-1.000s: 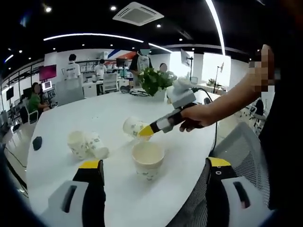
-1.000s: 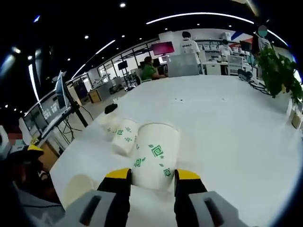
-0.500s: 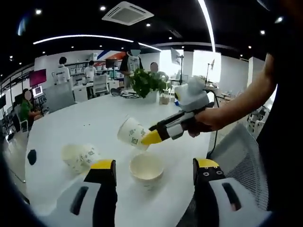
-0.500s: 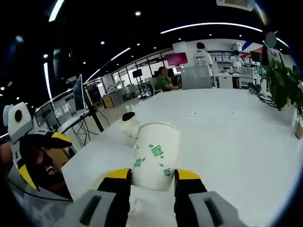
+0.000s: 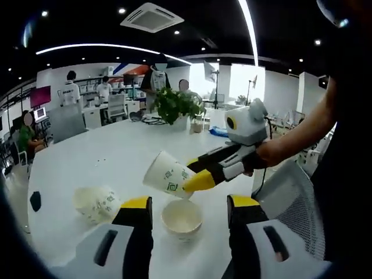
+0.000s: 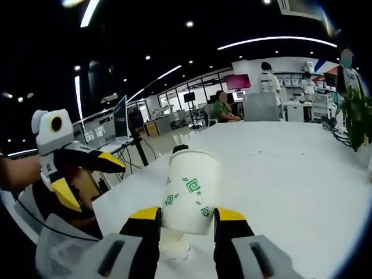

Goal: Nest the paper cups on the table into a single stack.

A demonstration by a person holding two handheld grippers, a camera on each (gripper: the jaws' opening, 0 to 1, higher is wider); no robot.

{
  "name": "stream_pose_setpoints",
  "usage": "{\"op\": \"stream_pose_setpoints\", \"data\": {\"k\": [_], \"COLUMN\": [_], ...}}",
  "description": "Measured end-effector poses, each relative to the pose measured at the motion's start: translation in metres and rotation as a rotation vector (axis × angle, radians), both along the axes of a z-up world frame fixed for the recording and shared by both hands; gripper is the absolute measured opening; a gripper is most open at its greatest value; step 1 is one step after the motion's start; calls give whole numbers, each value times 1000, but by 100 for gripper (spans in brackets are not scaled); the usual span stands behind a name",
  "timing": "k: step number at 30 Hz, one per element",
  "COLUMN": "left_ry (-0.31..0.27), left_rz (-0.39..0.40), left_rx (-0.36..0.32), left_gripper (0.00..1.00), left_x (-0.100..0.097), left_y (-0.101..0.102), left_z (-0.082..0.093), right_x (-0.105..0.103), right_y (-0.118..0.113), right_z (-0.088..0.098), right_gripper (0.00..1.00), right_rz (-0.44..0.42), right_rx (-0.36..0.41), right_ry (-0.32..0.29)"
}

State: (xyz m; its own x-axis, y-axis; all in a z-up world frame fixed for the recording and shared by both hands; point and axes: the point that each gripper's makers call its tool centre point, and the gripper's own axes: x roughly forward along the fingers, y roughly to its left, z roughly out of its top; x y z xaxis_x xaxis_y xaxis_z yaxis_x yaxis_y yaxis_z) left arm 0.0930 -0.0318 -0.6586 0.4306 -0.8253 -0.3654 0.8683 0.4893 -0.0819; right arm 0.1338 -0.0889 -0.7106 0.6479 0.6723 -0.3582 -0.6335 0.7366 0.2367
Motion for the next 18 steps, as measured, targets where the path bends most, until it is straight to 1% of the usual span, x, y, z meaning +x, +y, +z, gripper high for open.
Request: {"op": "stream_pose_setpoints", "data": {"k": [5,8,11,15,18], "left_ry": [-13,-14,-2,16,41], "left_rz": [-11,-16,-37,-63,-74], "left_rx": [10,10,4,12,2], "left_gripper": [49,49,49,47,46], "left_x": [2,3,3,2,2], "left_y": [0,0,0,2,4], "left_z": [3,6,8,6,5], "right_x": [-9,-15,-20,-24,-27], "right_y": [7,12,17,22,25], "right_z": [3,5,7,8,8], "right_gripper": [34,34,34,34,34], "right_rz": [46,91,126,158,189], "right_rx": [-19,-39,-50,-54,-64], "right_ry": [-26,-52,-73,-91,-109]}}
